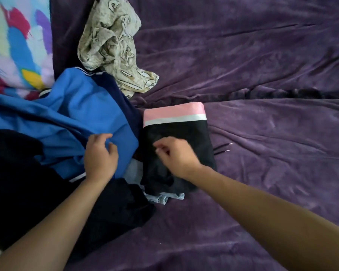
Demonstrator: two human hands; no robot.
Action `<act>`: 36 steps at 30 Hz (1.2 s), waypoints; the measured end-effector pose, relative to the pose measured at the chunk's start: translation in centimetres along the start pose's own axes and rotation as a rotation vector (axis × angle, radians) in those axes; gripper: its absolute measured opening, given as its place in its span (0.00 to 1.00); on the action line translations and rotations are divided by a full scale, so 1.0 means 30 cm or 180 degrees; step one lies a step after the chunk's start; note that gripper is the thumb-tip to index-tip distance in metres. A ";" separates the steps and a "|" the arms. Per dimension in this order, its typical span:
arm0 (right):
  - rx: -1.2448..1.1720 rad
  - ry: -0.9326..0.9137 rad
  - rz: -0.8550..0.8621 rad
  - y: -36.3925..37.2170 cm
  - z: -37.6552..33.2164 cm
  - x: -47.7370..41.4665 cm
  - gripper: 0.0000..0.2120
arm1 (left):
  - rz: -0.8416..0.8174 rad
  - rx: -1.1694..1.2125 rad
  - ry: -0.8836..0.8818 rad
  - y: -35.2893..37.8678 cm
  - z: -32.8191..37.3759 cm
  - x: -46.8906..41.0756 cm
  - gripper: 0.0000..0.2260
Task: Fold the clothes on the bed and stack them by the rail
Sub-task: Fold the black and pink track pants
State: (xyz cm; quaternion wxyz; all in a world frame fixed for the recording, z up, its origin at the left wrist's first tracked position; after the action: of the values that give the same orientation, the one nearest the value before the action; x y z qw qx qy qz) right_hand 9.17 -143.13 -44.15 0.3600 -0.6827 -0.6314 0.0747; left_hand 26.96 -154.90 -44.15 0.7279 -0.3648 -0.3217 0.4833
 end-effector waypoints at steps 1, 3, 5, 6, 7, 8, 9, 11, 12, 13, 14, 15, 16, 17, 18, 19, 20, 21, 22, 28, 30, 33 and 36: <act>0.0294 -0.0346 0.0711 -0.076 0.012 0.024 0.12 | 0.0055 -0.0055 0.0276 0.015 0.048 0.003 0.13; 0.1068 -0.0776 0.1717 -0.203 0.040 0.059 0.13 | 0.0037 -0.0312 0.0979 0.073 0.180 0.016 0.15; 0.1666 -0.0695 0.1617 -0.244 0.104 0.010 0.19 | -0.0227 -0.0702 0.1615 0.179 0.306 0.040 0.17; 0.1888 -0.0542 0.1272 -0.236 0.150 -0.038 0.21 | -0.0467 -0.0952 0.1776 0.245 0.341 0.052 0.19; 0.2100 -0.0353 0.0871 -0.220 0.202 -0.089 0.24 | -0.0747 -0.1241 0.1752 0.310 0.343 0.056 0.22; 0.2276 -0.0181 0.0517 -0.201 0.254 -0.135 0.26 | -0.1009 -0.1521 0.1563 0.367 0.308 0.052 0.24; 0.2383 -0.0028 0.0267 -0.184 0.306 -0.174 0.28 | -0.1204 -0.1710 0.1295 0.412 0.244 0.044 0.27; 0.2334 0.0261 0.0026 -0.159 0.408 -0.236 0.32 | -0.1418 -0.1794 0.0850 0.463 0.099 0.039 0.29; 0.2264 0.0355 -0.0047 -0.142 0.448 -0.255 0.32 | -0.1478 -0.1791 0.0783 0.479 0.049 0.045 0.29; 0.2226 0.0401 -0.0092 -0.122 0.477 -0.267 0.33 | -0.1539 -0.1793 0.0776 0.492 0.016 0.051 0.29; 0.2220 0.0420 -0.0116 -0.104 0.495 -0.276 0.33 | -0.1613 -0.1789 0.0770 0.502 0.000 0.051 0.29; 0.2231 0.0419 -0.0123 -0.093 0.502 -0.283 0.33 | -0.1663 -0.1743 0.0764 0.511 -0.004 0.045 0.29; 0.2229 0.0396 -0.0128 -0.092 0.499 -0.287 0.33 | -0.1687 -0.1690 0.0767 0.512 0.000 0.036 0.29; 0.2202 0.0356 -0.0139 -0.102 0.490 -0.290 0.34 | -0.1656 -0.1625 0.0792 0.501 0.014 0.023 0.30; 0.2130 0.0310 -0.0135 -0.123 0.480 -0.289 0.34 | -0.1519 -0.1485 0.0852 0.477 0.039 0.005 0.30; 0.1990 0.0275 -0.0099 -0.154 0.470 -0.287 0.35 | -0.1273 -0.1216 0.0924 0.445 0.071 -0.022 0.29; 0.1764 0.0282 -0.0021 -0.190 0.462 -0.284 0.36 | -0.0996 -0.0852 0.0935 0.410 0.101 -0.061 0.29; 0.1485 0.0345 0.0090 -0.228 0.456 -0.281 0.37 | -0.0818 -0.0440 0.0795 0.383 0.121 -0.112 0.29; 0.1210 0.0449 0.0210 -0.257 0.454 -0.279 0.38 | -0.0796 -0.0037 0.0498 0.372 0.132 -0.171 0.30; 0.0337 0.0826 0.0342 -0.229 0.431 -0.219 0.38 | -0.1526 -0.0016 -0.0324 0.420 0.168 -0.281 0.24; 0.0265 0.0683 0.0442 -0.232 0.414 -0.158 0.33 | -0.1586 -0.0032 -0.0085 0.402 0.184 -0.226 0.18; 0.0254 0.0330 0.0721 -0.266 0.366 -0.007 0.25 | -0.1623 -0.0144 0.0342 0.350 0.249 -0.126 0.12; 0.0242 0.0156 0.0897 -0.298 0.329 0.194 0.21 | -0.1631 -0.0020 0.0704 0.292 0.360 0.006 0.09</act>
State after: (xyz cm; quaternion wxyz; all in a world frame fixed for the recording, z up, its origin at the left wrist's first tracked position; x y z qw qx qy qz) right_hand -2.43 -134.38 -44.06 0.3869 -0.7521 -0.5170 0.1317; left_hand 14.04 -150.01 -45.82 0.8559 -0.3243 -0.3236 0.2397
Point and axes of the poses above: each hand's wrist, its own x-axis away from the middle knuckle, its own y-axis out of the palm, z = x × y, the point moved 6 cm from there along -x, towards the middle knuckle, and after that the axes turned 7 degrees about -z, right-handed, at the moved point
